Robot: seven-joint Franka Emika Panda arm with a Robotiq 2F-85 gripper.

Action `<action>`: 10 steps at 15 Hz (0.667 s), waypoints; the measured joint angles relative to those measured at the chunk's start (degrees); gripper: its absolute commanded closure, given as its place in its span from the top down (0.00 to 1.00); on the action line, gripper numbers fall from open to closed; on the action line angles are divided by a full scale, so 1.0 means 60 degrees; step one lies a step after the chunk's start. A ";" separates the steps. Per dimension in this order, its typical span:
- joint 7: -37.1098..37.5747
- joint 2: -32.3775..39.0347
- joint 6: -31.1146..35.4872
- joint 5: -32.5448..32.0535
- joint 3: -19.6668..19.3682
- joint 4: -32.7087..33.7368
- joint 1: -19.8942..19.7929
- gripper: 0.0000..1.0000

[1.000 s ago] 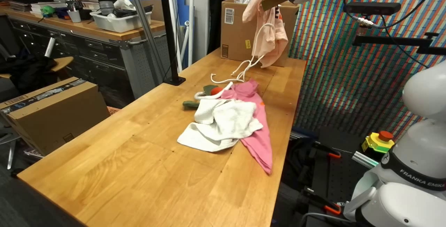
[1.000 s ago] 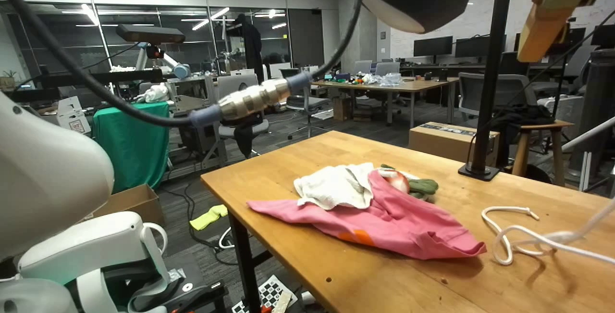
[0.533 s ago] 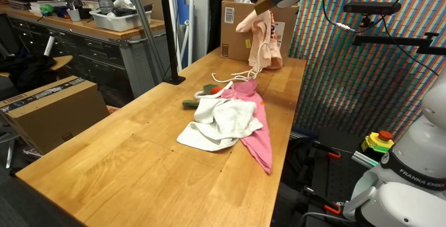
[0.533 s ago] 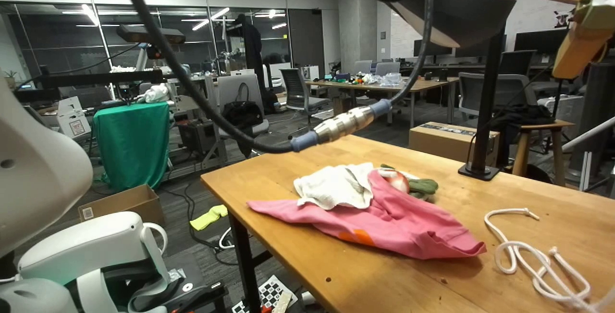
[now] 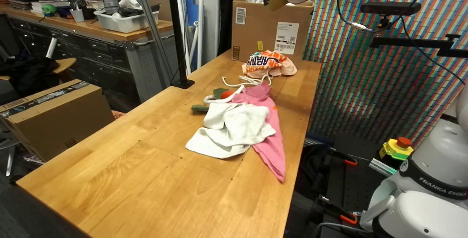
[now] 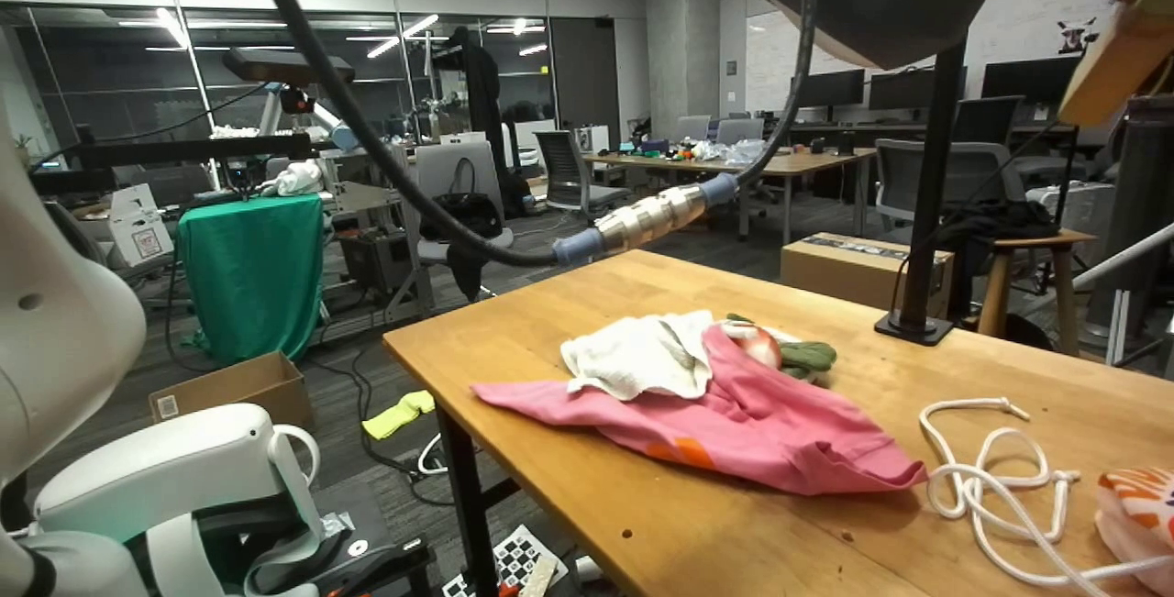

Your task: Move the peach shirt to the right, move the white towel and pink shirt to the left, move the radish backwards, move the long white rope to the right

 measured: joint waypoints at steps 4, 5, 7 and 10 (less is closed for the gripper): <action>-0.1652 -0.0337 0.1178 0.1467 -0.0204 -0.0487 0.0419 1.00; -0.2066 -0.0464 0.1409 0.1855 -0.0208 -0.0712 0.0551 1.00; -0.2806 -0.0699 0.1802 0.2540 -0.0205 -0.1220 0.0879 1.00; -0.3846 -0.1013 0.2413 0.3474 -0.0194 -0.2093 0.1380 1.00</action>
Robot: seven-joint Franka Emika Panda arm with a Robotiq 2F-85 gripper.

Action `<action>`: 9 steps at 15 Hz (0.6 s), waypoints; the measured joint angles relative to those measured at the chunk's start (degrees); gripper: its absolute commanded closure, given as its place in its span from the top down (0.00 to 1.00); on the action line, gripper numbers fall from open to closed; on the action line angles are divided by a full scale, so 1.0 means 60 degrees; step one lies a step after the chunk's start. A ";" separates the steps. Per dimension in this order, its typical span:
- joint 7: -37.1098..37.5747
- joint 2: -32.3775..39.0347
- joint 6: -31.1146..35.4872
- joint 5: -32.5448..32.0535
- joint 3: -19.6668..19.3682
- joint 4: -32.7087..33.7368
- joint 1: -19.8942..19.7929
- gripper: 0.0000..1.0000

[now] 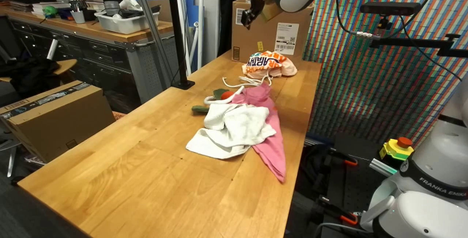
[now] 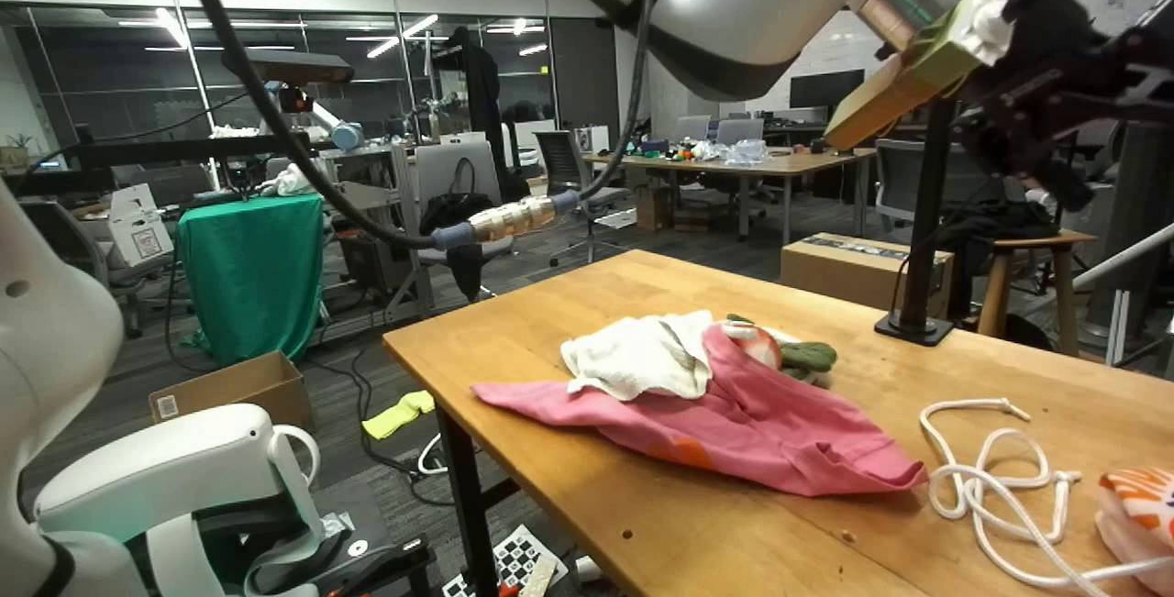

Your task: Move the peach shirt to the right, move the white towel and pink shirt to the left, move the radish backwards, move the long white rope to the right

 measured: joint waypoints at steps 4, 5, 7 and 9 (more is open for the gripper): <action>-0.1656 -0.0348 0.0771 0.1324 0.0036 -0.1271 0.0541 1.00; -0.2150 -0.0405 0.0916 0.1694 0.0051 -0.1567 0.0656 1.00; -0.3244 -0.0488 0.1074 0.2562 0.0110 -0.2084 0.0867 1.00; -0.4498 -0.0523 0.1076 0.3612 0.0206 -0.2497 0.1076 1.00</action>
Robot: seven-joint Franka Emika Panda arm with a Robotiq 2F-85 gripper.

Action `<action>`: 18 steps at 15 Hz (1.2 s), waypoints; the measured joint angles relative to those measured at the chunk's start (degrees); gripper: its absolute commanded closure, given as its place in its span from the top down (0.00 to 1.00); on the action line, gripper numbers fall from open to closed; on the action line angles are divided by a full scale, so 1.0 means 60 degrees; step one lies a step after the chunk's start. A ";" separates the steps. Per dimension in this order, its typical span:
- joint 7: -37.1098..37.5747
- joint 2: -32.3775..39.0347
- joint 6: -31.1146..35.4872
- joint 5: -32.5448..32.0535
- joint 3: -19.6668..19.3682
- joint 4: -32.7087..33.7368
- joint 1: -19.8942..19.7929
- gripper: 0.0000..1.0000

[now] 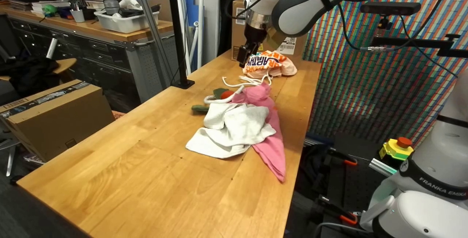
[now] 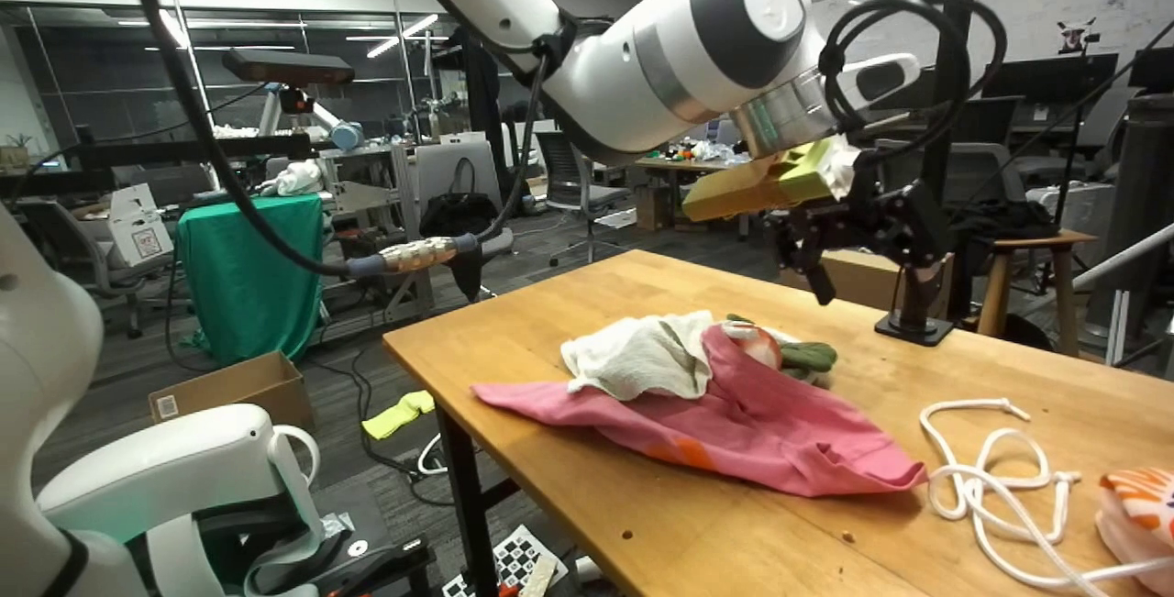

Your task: Move the peach shirt to the right, move the white towel and pink shirt to the left, move the radish backwards, move the long white rope to the right

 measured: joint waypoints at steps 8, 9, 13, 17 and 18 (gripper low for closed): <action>-0.4903 -0.0157 -0.1103 0.3996 0.0596 -0.0683 0.0701 1.00; -0.5267 -0.0173 -0.1365 0.4236 0.0655 -0.0683 0.0774 1.00; -0.6250 -0.0213 -0.2130 0.4698 0.0810 -0.0670 0.1024 1.00; -0.6936 -0.0213 -0.2250 0.4949 0.0960 -0.0731 0.1211 1.00; -0.7050 -0.0212 -0.2195 0.4990 0.0990 -0.0779 0.1256 1.00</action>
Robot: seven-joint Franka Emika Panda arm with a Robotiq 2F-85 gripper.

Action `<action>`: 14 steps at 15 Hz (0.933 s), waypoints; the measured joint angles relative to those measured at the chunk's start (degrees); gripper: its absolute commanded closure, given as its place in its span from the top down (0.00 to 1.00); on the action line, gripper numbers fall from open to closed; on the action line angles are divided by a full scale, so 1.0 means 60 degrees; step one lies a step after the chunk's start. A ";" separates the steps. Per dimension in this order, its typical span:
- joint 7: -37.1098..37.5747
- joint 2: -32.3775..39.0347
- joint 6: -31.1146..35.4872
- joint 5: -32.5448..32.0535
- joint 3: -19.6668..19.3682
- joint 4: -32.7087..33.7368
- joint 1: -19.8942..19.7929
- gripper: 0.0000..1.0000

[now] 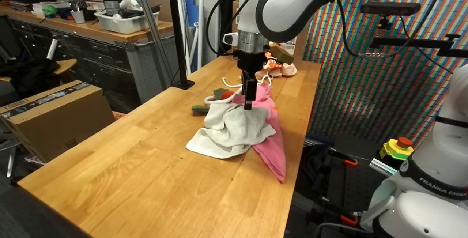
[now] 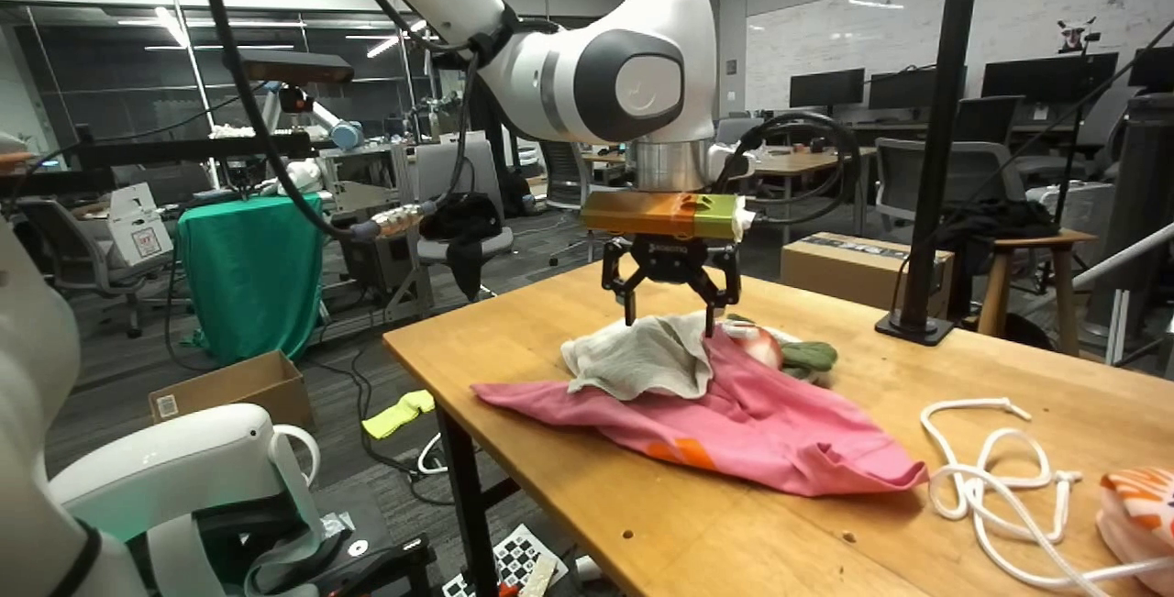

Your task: Move the peach shirt to the right, move the white towel and pink shirt to the left, move the radish backwards, move the long white rope to the right

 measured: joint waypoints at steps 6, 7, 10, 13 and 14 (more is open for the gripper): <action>-0.0339 0.0099 0.0689 0.0340 0.0158 -0.0455 0.0187 1.00; -0.0338 0.0130 0.0776 0.0347 0.0180 -0.0514 0.0215 1.00; -0.0338 0.0211 0.0954 0.0348 0.0263 -0.0629 0.0269 0.75; -0.0338 0.0269 0.1047 0.0348 0.0334 -0.0643 0.0300 0.49; -0.0338 0.0269 0.1062 0.0348 0.0354 -0.0643 0.0302 0.42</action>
